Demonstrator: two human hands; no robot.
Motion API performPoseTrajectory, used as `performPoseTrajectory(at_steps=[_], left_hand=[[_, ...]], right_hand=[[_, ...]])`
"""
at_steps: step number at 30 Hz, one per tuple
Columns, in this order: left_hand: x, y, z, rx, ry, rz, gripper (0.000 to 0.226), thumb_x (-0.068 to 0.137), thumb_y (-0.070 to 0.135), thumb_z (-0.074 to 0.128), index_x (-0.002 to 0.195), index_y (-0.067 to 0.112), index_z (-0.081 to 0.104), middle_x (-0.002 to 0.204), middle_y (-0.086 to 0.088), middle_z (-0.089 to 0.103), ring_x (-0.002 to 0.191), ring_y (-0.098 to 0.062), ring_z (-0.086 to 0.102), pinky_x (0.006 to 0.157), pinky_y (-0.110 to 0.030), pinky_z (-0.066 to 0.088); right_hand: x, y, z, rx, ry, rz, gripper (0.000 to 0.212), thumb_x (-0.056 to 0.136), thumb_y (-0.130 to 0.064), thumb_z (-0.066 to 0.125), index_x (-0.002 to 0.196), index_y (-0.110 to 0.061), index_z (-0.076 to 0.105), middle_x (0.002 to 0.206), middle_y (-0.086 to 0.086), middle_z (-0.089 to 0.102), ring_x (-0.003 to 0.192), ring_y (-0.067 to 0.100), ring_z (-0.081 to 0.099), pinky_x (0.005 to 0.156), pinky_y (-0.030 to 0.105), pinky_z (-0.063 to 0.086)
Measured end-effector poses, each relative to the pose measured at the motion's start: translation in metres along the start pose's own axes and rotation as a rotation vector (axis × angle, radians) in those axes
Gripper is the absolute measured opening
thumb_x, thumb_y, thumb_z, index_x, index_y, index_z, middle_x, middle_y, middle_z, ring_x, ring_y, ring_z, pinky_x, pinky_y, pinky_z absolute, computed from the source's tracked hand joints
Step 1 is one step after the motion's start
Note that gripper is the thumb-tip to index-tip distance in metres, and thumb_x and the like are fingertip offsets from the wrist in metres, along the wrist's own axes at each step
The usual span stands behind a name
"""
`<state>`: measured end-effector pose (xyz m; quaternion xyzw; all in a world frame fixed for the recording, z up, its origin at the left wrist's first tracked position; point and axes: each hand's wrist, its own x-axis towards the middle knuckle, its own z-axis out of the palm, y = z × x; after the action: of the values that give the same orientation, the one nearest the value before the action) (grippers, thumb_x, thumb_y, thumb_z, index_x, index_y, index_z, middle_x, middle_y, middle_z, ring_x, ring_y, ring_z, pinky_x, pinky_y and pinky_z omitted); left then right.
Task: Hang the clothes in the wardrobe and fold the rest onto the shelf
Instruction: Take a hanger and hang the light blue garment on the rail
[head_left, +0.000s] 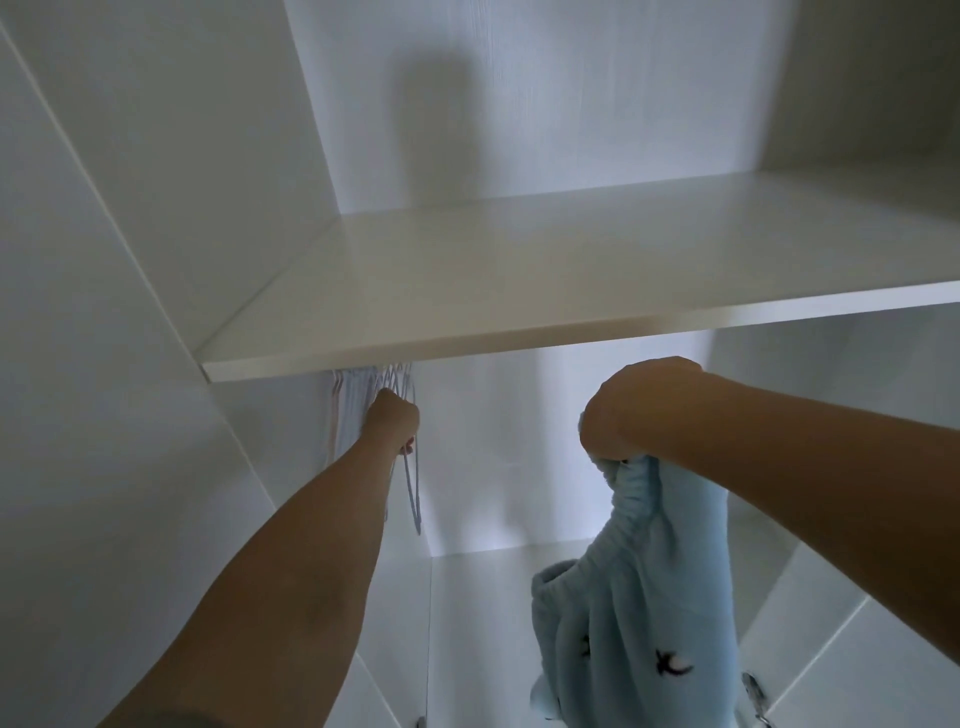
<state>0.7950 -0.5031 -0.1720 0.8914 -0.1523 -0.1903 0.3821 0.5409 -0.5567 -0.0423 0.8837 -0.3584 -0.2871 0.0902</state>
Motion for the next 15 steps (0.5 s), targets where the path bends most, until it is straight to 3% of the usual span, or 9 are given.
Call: performPoseTrajectory(at_steps=[1,4,8,11,15], left_hand=[[0.001,-0.001,-0.001,0.005,0.024,0.019,0.039,0.096,0.0,0.04,0.135,-0.003,0.042,0.092,-0.017,0.058,0.08,-0.033,0.061,0.052,-0.032,0.047],[0.0,-0.007,-0.002,0.093,0.127,0.106,0.033,0.098,0.008,0.035,0.124,-0.003,0.051,0.116,-0.019,0.059,0.11,-0.037,0.057,0.082,-0.038,0.048],[-0.017,-0.01,-0.007,0.162,0.311,0.265,0.031,0.102,0.022,0.029,0.118,0.005,0.049,0.106,-0.02,0.062,0.097,-0.038,0.06,0.077,-0.039,0.046],[-0.026,-0.013,-0.01,0.173,0.329,0.298,0.03,0.102,0.024,0.028,0.11,0.007,0.051,0.097,-0.017,0.063,0.085,-0.035,0.06,0.07,-0.037,0.045],[-0.055,-0.018,-0.001,0.138,0.309,0.358,0.024,0.101,0.021,0.03,0.098,0.009,0.051,0.087,-0.013,0.061,0.074,-0.028,0.055,0.065,-0.033,0.042]], right_hand=[[0.0,-0.001,-0.003,-0.014,-0.01,0.009,0.007,0.079,-0.029,0.056,0.08,-0.027,0.063,0.09,-0.006,0.063,0.087,0.022,0.063,0.074,0.034,0.047],[0.0,-0.002,-0.001,0.02,-0.007,0.0,0.01,0.079,-0.025,0.054,0.071,-0.024,0.059,0.085,-0.006,0.061,0.085,0.021,0.062,0.076,0.034,0.047],[-0.007,0.001,-0.004,0.039,0.064,0.027,0.011,0.077,-0.025,0.052,0.07,-0.024,0.059,0.082,-0.007,0.059,0.08,0.02,0.06,0.065,0.031,0.041],[-0.012,0.002,-0.004,0.088,0.155,0.078,0.011,0.081,-0.03,0.051,0.075,-0.023,0.059,0.089,-0.005,0.058,0.088,0.021,0.061,0.074,0.032,0.046],[-0.02,0.011,0.006,0.179,0.279,0.113,0.014,0.085,-0.03,0.05,0.084,-0.019,0.06,0.081,-0.004,0.055,0.087,0.021,0.06,0.075,0.031,0.046]])
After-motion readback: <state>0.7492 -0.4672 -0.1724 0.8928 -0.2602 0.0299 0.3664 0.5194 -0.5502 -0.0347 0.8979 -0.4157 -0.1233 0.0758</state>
